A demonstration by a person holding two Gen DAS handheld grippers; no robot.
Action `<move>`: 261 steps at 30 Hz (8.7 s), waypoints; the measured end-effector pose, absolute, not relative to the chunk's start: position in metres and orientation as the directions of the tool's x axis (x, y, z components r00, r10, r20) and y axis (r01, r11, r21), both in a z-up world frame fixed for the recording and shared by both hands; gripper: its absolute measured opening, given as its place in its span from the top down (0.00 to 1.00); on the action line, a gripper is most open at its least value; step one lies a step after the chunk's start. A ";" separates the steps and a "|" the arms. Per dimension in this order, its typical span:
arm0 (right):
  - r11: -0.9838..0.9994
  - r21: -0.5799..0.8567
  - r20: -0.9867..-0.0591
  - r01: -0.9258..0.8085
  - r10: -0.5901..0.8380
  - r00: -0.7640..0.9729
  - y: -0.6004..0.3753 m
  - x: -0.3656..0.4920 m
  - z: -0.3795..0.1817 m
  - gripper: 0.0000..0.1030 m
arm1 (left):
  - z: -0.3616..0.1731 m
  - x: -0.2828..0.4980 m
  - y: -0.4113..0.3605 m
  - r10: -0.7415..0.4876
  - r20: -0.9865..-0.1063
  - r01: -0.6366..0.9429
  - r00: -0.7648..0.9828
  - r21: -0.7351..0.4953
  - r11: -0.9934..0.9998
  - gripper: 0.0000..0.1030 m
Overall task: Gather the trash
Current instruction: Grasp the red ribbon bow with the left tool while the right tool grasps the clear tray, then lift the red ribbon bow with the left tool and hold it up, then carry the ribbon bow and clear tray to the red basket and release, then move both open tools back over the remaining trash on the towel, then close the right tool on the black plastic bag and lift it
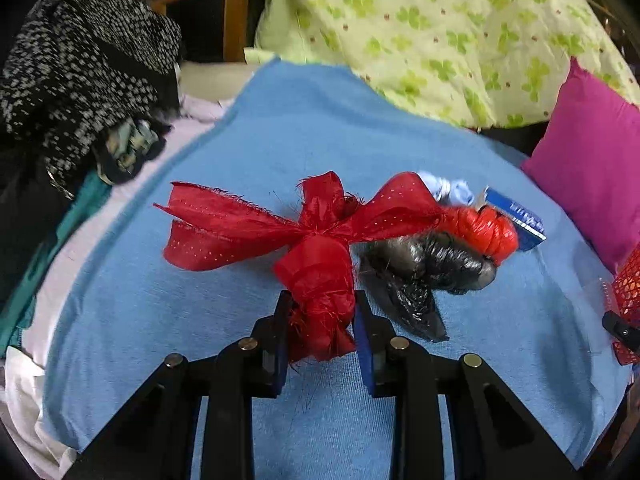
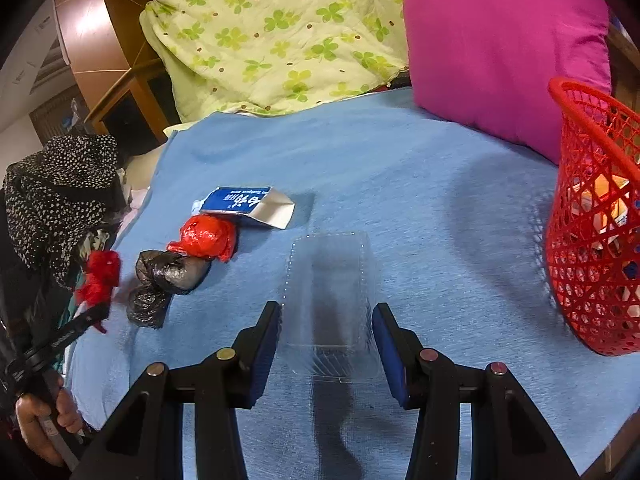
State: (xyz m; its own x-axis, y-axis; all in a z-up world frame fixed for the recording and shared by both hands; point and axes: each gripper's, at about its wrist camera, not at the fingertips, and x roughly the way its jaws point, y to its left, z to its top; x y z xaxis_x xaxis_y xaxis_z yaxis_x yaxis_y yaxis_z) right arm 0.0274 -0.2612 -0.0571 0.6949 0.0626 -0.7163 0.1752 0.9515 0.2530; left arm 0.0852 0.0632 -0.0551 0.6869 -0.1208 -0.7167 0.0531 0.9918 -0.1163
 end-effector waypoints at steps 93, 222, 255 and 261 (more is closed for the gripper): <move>0.970 0.242 -0.389 -0.007 0.103 0.915 -0.288 -0.068 0.038 0.52 | 0.056 -0.013 -0.108 -0.331 -0.542 0.378 0.773 -0.026 0.925 0.68; 0.949 0.313 -0.591 0.030 0.169 0.789 -0.246 0.004 -0.019 0.35 | -0.034 0.109 0.034 -0.245 -0.694 0.116 0.677 -0.229 0.967 0.33; 0.949 0.307 -0.601 0.078 0.130 0.789 -0.256 0.000 -0.023 0.35 | -0.031 0.108 0.004 -0.606 -0.640 0.475 0.472 -0.395 0.786 0.43; 0.956 0.285 -0.607 0.064 0.129 0.784 -0.250 0.002 -0.025 0.35 | -0.052 0.158 0.048 -0.488 -0.660 0.171 0.571 -0.486 0.857 0.42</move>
